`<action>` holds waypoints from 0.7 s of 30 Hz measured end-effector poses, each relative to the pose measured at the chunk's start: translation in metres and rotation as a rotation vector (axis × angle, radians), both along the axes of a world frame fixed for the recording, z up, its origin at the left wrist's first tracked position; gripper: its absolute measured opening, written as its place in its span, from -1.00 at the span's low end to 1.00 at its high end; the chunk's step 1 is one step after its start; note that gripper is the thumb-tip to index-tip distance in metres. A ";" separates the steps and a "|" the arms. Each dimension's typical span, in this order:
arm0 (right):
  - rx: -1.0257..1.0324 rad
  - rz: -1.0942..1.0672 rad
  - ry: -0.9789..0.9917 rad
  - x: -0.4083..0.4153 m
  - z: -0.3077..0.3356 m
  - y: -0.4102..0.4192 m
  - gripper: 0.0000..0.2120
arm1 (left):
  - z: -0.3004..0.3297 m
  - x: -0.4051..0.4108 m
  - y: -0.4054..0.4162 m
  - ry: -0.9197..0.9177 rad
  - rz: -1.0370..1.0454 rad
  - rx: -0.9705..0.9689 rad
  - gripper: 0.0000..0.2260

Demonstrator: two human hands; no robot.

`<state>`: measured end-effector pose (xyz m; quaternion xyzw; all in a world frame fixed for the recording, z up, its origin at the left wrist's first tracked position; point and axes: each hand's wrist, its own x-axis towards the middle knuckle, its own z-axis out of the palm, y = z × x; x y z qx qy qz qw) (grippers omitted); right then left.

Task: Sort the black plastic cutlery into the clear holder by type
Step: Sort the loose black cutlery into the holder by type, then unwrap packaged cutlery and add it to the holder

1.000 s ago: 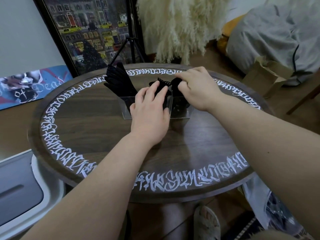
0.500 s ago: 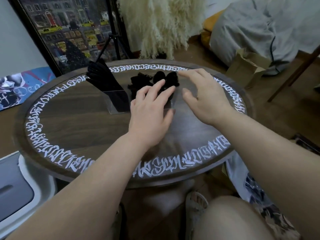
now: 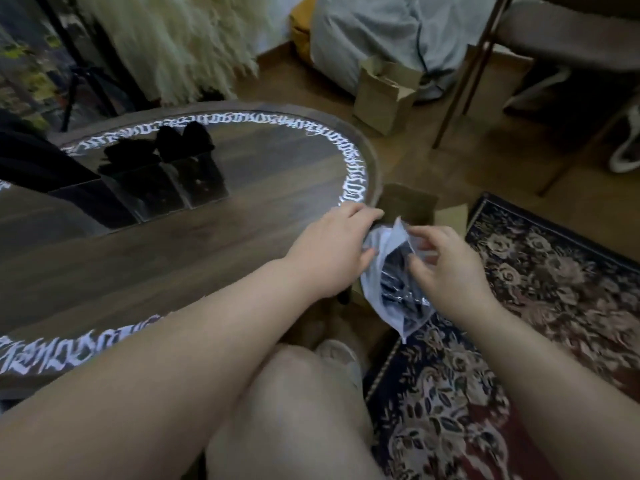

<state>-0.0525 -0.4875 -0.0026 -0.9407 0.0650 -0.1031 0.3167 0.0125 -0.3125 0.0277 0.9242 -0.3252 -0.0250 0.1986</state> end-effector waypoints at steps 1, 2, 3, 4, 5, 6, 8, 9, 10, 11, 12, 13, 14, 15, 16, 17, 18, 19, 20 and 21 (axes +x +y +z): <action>0.010 -0.024 0.026 -0.005 -0.007 -0.005 -0.63 | -0.004 0.003 -0.016 0.032 -0.009 0.026 -0.49; 0.022 -0.045 0.052 -0.010 -0.013 -0.009 -0.63 | -0.010 0.005 -0.031 0.070 -0.007 0.053 -0.46; 0.035 -0.062 0.079 -0.013 -0.019 -0.013 -0.63 | -0.018 0.007 -0.045 0.107 0.005 0.080 -0.43; 0.046 -0.078 0.104 -0.015 -0.025 -0.016 -0.64 | -0.028 0.008 -0.056 0.143 0.028 0.101 -0.40; 0.057 -0.094 0.129 -0.016 -0.031 -0.017 -0.65 | -0.039 0.008 -0.065 0.184 0.060 0.111 -0.37; 0.069 -0.108 0.151 -0.016 -0.035 -0.019 -0.65 | -0.050 0.007 -0.072 0.223 0.102 0.110 -0.34; 0.087 -0.124 0.195 -0.014 -0.044 -0.021 -0.65 | -0.074 0.006 -0.078 0.283 0.185 0.110 -0.32; 0.085 -0.101 0.224 -0.012 -0.046 -0.019 -0.65 | -0.082 0.005 -0.075 0.300 0.219 0.124 -0.32; 0.082 -0.066 0.268 -0.008 -0.051 -0.017 -0.64 | -0.091 0.005 -0.073 0.317 0.240 0.146 -0.31; 0.088 -0.027 0.320 -0.005 -0.057 -0.016 -0.63 | -0.099 0.007 -0.071 0.337 0.254 0.165 -0.33; 0.102 0.018 0.383 -0.001 -0.064 -0.014 -0.61 | -0.106 0.009 -0.069 0.352 0.265 0.169 -0.37; 0.112 0.051 0.444 0.003 -0.071 -0.012 -0.60 | -0.110 0.012 -0.067 0.364 0.269 0.161 -0.42; 0.114 0.049 0.485 0.008 -0.078 -0.013 -0.58 | -0.113 0.014 -0.066 0.373 0.268 0.144 -0.48; 0.116 0.000 0.494 0.013 -0.086 -0.015 -0.57 | -0.113 0.015 -0.065 0.384 0.263 0.127 -0.51; 0.133 -0.099 0.468 0.017 -0.091 -0.020 -0.58 | -0.113 0.016 -0.065 0.394 0.258 0.110 -0.51; 0.174 -0.213 0.425 0.021 -0.095 -0.024 -0.61 | -0.112 0.017 -0.065 0.406 0.260 0.087 -0.50; 0.220 -0.300 0.391 0.024 -0.097 -0.028 -0.65 | -0.112 0.018 -0.065 0.415 0.269 0.058 -0.49; 0.266 -0.350 0.389 0.028 -0.097 -0.031 -0.69 | -0.111 0.019 -0.064 0.421 0.279 0.032 -0.48; 0.302 -0.373 0.418 0.032 -0.098 -0.031 -0.71 | -0.111 0.021 -0.064 0.422 0.281 0.015 -0.48; 0.319 -0.389 0.455 0.036 -0.099 -0.031 -0.73 | -0.111 0.021 -0.065 0.420 0.278 0.012 -0.47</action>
